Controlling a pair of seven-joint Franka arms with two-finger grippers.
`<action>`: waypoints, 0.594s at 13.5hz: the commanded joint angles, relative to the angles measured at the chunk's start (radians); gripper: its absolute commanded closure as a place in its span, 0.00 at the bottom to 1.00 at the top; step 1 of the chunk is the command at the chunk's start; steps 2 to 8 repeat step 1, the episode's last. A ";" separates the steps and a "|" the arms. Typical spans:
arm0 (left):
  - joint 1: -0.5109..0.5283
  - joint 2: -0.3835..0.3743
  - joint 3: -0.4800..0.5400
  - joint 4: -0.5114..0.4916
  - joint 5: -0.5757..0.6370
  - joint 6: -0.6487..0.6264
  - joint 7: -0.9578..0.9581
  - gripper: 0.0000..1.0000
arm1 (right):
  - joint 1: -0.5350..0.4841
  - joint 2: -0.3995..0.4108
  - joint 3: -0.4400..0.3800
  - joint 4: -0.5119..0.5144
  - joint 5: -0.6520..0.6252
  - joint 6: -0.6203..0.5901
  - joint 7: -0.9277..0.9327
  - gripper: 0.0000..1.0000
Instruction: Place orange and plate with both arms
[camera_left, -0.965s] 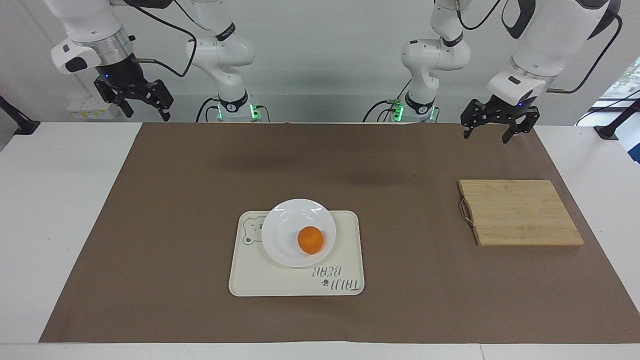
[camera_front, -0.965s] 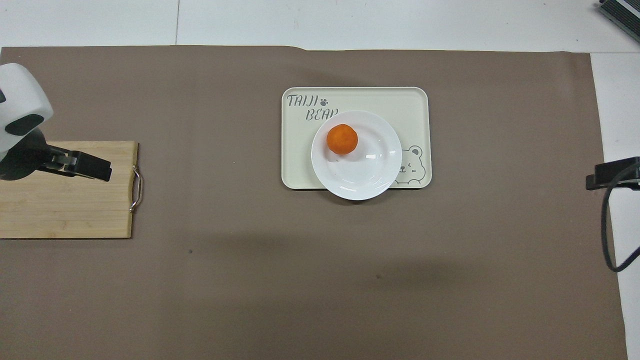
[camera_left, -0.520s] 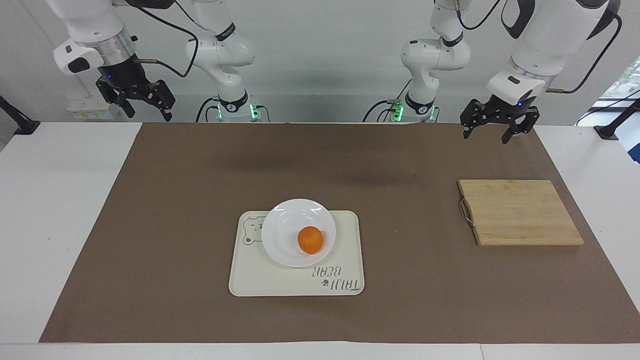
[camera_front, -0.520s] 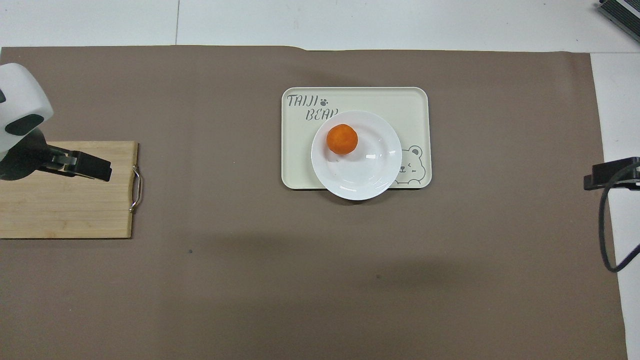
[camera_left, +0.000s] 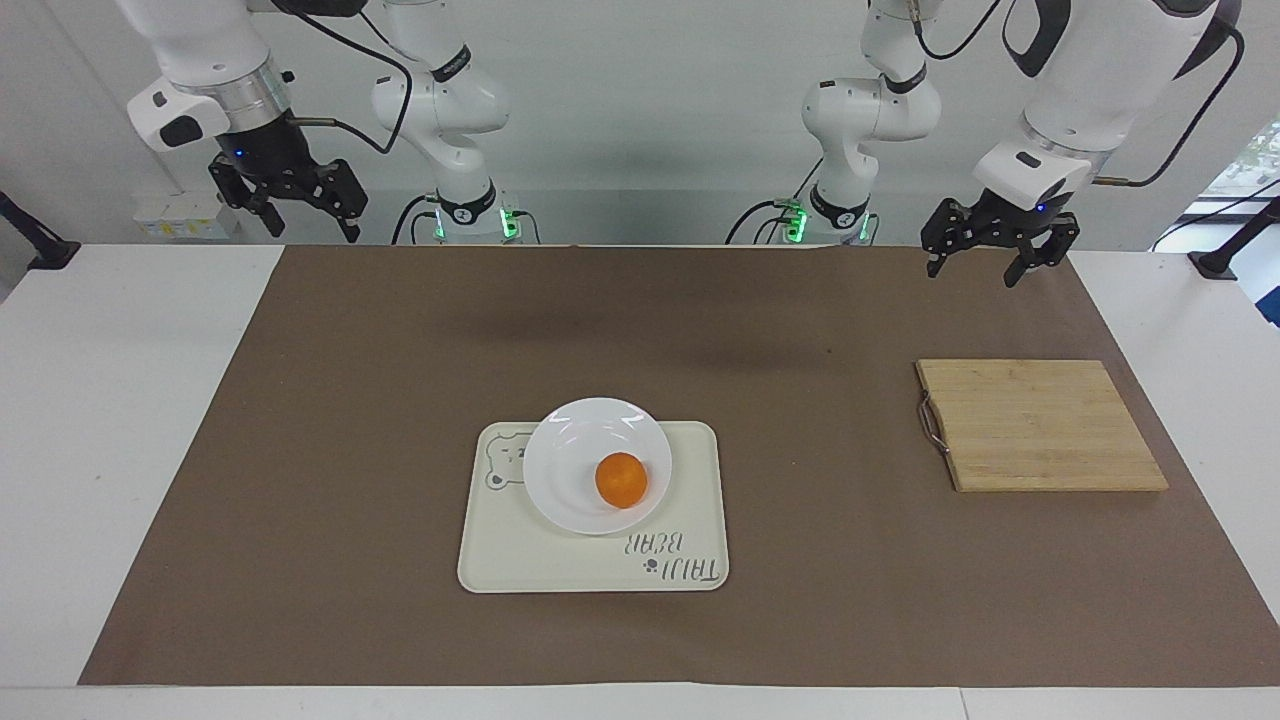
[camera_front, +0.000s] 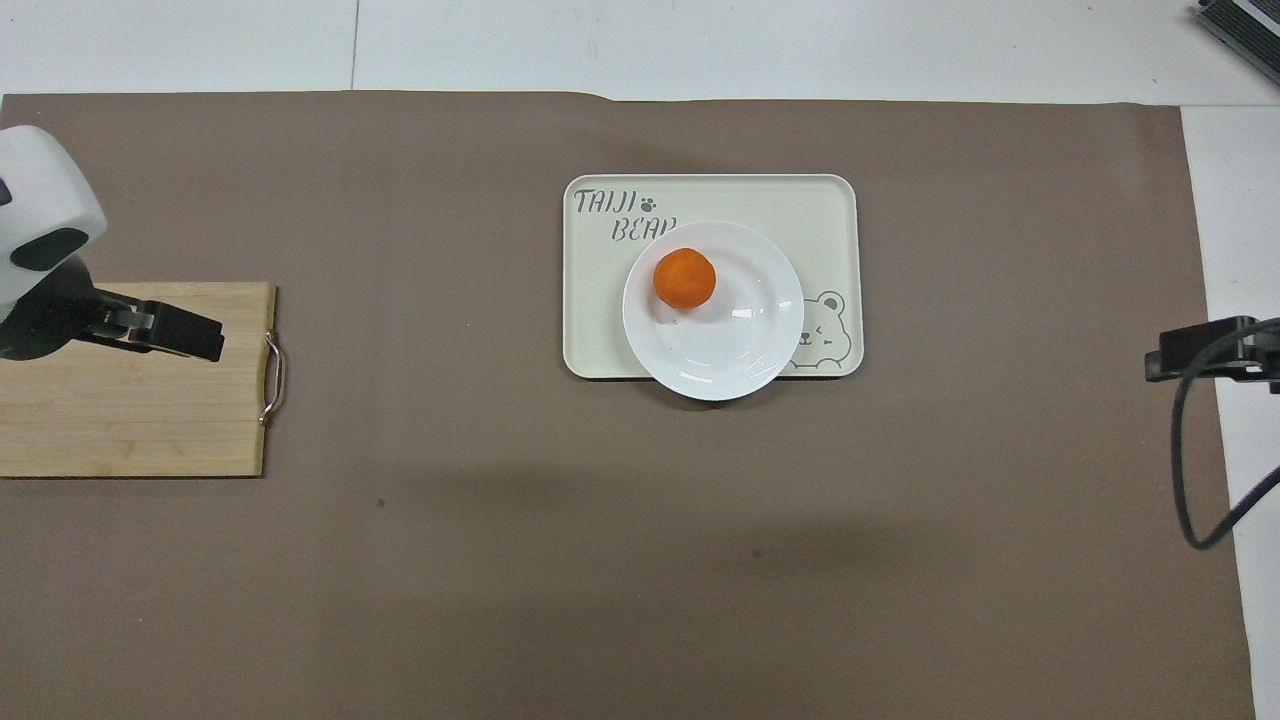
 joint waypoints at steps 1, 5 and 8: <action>0.015 -0.020 -0.007 -0.019 -0.007 0.012 0.009 0.00 | -0.010 -0.017 0.011 -0.009 -0.011 -0.011 0.005 0.00; 0.015 -0.020 -0.007 -0.019 -0.007 0.012 0.009 0.00 | -0.010 -0.017 0.011 -0.009 -0.011 -0.011 0.005 0.00; 0.015 -0.020 -0.007 -0.019 -0.007 0.012 0.009 0.00 | -0.010 -0.017 0.011 -0.009 -0.011 -0.011 0.005 0.00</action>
